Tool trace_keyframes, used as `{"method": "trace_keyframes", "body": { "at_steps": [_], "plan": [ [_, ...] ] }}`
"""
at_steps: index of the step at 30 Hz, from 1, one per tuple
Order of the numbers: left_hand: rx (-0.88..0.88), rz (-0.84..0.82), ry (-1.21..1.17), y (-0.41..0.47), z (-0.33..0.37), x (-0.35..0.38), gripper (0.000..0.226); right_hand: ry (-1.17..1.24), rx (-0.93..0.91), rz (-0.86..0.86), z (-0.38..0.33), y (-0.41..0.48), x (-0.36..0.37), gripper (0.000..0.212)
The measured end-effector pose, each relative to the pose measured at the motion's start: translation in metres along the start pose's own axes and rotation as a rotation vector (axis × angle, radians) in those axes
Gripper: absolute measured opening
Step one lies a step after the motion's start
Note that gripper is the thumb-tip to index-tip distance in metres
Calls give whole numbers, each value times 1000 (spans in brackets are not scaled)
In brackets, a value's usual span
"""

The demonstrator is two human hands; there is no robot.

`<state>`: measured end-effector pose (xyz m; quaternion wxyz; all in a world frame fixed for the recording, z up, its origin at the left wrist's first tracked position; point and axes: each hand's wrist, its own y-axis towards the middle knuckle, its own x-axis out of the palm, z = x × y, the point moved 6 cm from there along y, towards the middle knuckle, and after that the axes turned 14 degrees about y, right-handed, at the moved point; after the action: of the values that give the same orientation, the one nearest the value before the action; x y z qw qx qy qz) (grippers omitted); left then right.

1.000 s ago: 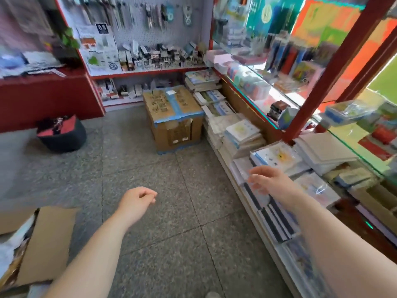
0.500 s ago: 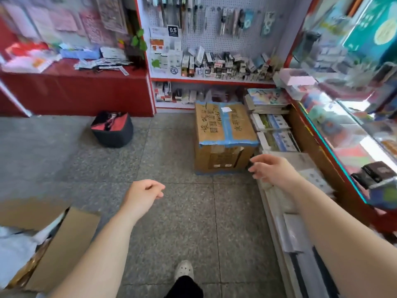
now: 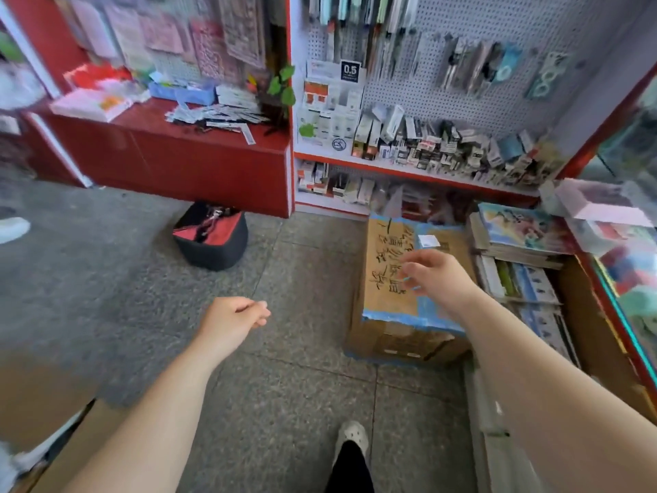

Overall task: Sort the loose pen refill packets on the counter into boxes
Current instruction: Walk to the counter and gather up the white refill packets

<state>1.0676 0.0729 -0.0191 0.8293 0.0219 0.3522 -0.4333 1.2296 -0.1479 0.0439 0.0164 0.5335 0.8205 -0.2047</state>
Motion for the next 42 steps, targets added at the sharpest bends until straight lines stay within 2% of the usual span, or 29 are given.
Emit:
{"method": "trace_keyframes", "body": {
  "at_steps": [7,14,18,22,27,32,39,42],
  "plan": [
    [-78,68,-20,109,33,-18,22,-77,-36,-223,-65,154,45,20],
    [-132,169,-57,207,15,-61,19,-122,-29,-345,-104,263,132,13],
    [-131,159,-72,285,1,-97,34,-85,-12,-325,-129,321,185,12],
    [-117,93,-45,357,-11,-147,34,-78,27,-301,-155,371,248,15],
    [-143,62,-19,443,-32,-199,36,-64,57,-292,-184,432,322,31],
    [-186,21,25,526,-50,-236,29,-59,62,-288,-212,501,381,19],
    [-248,95,21,658,-56,-305,31,-33,70,-314,-263,616,459,23],
    [-248,145,36,709,-55,-337,17,-54,91,-327,-284,660,486,20]
  ]
}}
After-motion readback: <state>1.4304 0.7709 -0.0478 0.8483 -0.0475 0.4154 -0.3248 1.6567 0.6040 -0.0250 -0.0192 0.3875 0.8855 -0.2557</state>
